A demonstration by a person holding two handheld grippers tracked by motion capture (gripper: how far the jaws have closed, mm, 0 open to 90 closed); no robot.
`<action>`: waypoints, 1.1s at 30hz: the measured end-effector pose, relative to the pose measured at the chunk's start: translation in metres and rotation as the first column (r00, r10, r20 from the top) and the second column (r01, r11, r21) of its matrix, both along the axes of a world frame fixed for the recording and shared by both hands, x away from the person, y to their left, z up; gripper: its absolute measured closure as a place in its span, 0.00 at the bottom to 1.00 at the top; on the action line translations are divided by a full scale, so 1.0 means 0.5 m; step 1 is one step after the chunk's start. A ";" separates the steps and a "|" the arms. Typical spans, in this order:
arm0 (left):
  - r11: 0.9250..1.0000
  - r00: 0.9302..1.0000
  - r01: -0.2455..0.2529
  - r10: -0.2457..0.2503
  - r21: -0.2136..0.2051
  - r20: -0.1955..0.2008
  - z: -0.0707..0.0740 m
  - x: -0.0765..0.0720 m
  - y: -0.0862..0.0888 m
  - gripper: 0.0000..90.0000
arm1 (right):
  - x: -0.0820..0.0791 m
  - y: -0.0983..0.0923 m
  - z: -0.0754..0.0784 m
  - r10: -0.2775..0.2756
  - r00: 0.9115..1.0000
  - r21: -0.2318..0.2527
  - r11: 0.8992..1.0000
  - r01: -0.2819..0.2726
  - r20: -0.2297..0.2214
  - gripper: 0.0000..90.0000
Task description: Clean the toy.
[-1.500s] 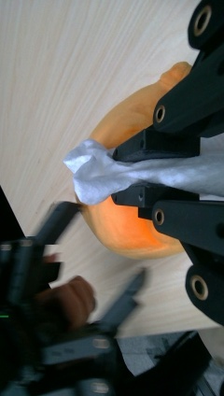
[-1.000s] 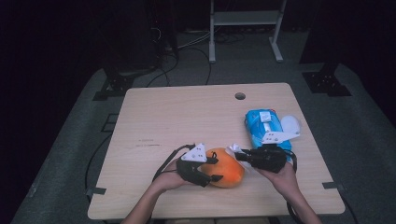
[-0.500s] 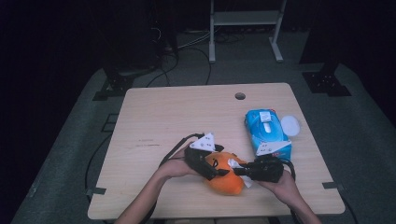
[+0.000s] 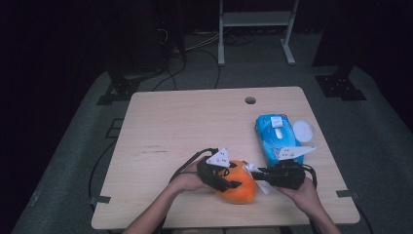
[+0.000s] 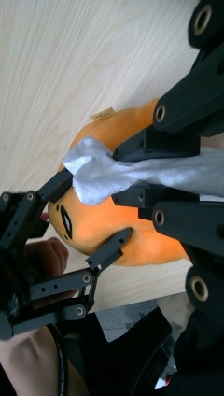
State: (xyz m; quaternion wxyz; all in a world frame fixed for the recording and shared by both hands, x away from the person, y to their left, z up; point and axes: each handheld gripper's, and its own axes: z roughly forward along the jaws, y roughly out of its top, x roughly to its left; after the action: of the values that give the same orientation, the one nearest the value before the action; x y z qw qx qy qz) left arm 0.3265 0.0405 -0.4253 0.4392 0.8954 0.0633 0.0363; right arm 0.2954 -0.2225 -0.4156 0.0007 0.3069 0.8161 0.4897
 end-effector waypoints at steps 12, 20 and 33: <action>0.985 0.989 -0.125 0.133 -0.119 0.063 0.044 0.006 0.031 0.59 | 0.008 -0.037 0.028 -0.071 0.997 0.104 0.992 0.067 0.034 0.87; 0.962 0.953 -0.249 0.264 -0.115 0.148 0.071 0.047 0.076 0.57 | 0.014 -0.052 0.024 -0.075 0.997 0.056 0.996 0.074 0.017 0.87; 0.940 0.937 -0.327 0.336 -0.096 0.098 0.014 0.061 0.100 0.54 | 0.024 -0.044 -0.038 -0.082 0.997 -0.095 0.992 0.082 0.008 0.87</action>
State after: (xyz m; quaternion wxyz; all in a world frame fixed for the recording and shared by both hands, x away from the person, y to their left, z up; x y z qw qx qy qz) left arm 0.3571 0.0906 -0.4182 0.4642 0.8506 0.1899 0.1578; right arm 0.3074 -0.2447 -0.4347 0.0371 0.3389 0.8251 0.4505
